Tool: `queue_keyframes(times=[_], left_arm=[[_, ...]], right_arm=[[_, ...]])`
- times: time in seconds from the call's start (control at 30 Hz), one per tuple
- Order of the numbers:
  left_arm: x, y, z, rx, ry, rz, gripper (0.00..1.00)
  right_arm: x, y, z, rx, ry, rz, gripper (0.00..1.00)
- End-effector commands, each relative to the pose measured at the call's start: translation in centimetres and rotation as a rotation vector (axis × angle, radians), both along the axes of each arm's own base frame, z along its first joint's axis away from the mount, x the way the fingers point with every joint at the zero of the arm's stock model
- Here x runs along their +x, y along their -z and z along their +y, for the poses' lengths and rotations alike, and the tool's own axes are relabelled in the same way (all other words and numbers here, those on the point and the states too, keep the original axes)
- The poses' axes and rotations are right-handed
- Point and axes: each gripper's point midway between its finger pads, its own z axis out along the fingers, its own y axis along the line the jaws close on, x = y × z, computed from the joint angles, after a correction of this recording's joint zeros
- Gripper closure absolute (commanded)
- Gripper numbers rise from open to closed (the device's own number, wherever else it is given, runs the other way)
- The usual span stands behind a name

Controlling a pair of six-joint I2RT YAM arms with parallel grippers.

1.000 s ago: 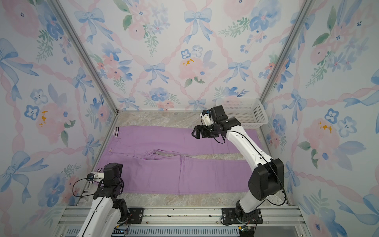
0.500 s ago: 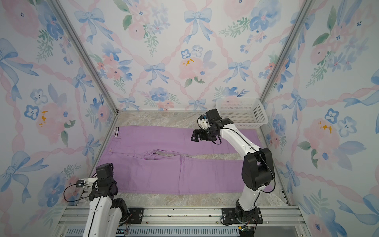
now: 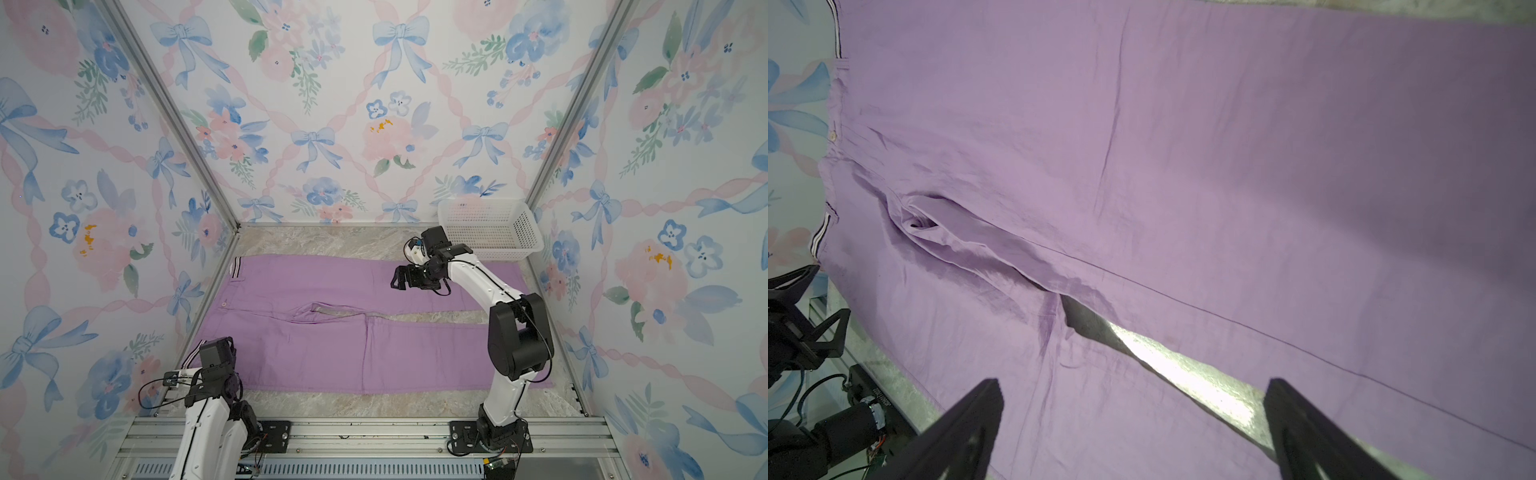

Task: Roll up the long pants
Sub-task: Fold the long pant at the center of the board.

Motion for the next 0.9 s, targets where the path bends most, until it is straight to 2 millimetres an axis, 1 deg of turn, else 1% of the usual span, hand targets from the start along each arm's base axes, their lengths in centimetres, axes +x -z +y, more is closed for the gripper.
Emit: queue_keyframes(times=[0.0,0.03,0.07,0.1,0.17,0.2,0.23,0.27,0.33,0.37,0.4,0.47,0.5,0.53,0.57,0.6,0.67,0.7,0.73,0.77,0.8,0.87], left_arm=[[-0.4,1.2,-0.5,-0.032,0.007,0.006,0.19],[-0.4,1.3,-0.6,-0.034,0.007,0.001,0.28],[-0.4,1.3,-0.5,-0.032,0.007,-0.004,0.40],[-0.3,1.3,-0.6,-0.034,0.009,-0.009,0.48],[-0.2,1.4,-0.6,-0.035,0.012,-0.017,0.75],[-0.1,1.4,-0.7,-0.037,0.016,-0.020,0.84],[0.1,1.3,-0.6,-0.035,0.019,-0.026,0.95],[0.2,1.2,-0.6,-0.035,0.023,-0.033,1.00],[0.9,0.4,-0.6,-0.028,0.044,-0.052,1.00],[1.3,-0.4,-0.5,-0.017,0.054,-0.064,1.00],[1.7,-1.1,-0.4,-0.004,0.061,-0.074,1.00],[2.5,-3.4,0.3,0.041,0.068,-0.098,1.00],[2.9,-4.2,0.5,0.058,0.071,-0.104,1.00],[3.4,-5.2,0.8,0.077,0.075,-0.117,1.00],[3.8,-5.7,1.0,0.081,0.079,-0.109,1.00],[4.3,-6.2,1.0,0.086,0.089,-0.113,1.00],[5.6,-7.1,1.1,0.099,0.110,-0.125,1.00],[6.2,-7.5,1.0,0.110,0.122,-0.132,1.00],[6.8,-7.7,0.9,0.117,0.131,-0.125,1.00],[7.5,-7.9,0.7,0.124,0.144,-0.121,1.00],[8.1,-7.9,0.5,0.129,0.158,-0.117,1.00],[9.6,-7.9,-0.3,0.134,0.190,-0.111,1.00]], right_arm=[[0.2,0.6,-0.1,0.016,0.008,0.008,0.02],[0.2,0.6,-0.2,0.016,0.010,0.009,0.01],[0.3,0.6,-0.2,0.018,0.012,0.011,0.01],[0.3,0.5,-0.2,0.019,0.013,0.009,0.01],[0.4,0.5,-0.2,0.020,0.017,0.009,0.00],[0.4,0.4,-0.3,0.019,0.019,0.009,0.00],[0.4,0.5,-0.3,0.016,0.023,0.012,0.01],[0.3,0.4,-0.5,0.007,0.029,0.010,0.02],[0.2,0.0,-1.1,-0.014,0.049,-0.005,0.04],[-0.1,-0.3,-1.5,-0.028,0.064,-0.010,0.06],[-0.4,-0.8,-1.8,-0.039,0.077,-0.015,0.10],[-1.8,-1.5,-2.0,-0.051,0.099,-0.005,0.27],[-2.8,-1.7,-1.7,-0.059,0.093,0.003,0.37],[-4.1,-1.7,-1.3,-0.070,0.085,0.014,0.47],[-5.7,-1.7,-0.5,-0.087,0.068,0.023,0.58],[-7.1,-1.3,0.3,-0.108,0.046,0.034,0.60],[-10.3,-0.1,1.7,-0.167,0.009,0.063,0.59],[-11.6,0.5,2.2,-0.192,-0.001,0.077,0.55],[-13.0,1.3,2.7,-0.220,-0.015,0.096,0.42],[-14.3,2.1,3.0,-0.243,-0.021,0.119,0.32],[-15.2,2.8,3.1,-0.267,-0.023,0.136,0.28],[-17.4,4.5,3.0,-0.323,-0.023,0.178,0.26]])
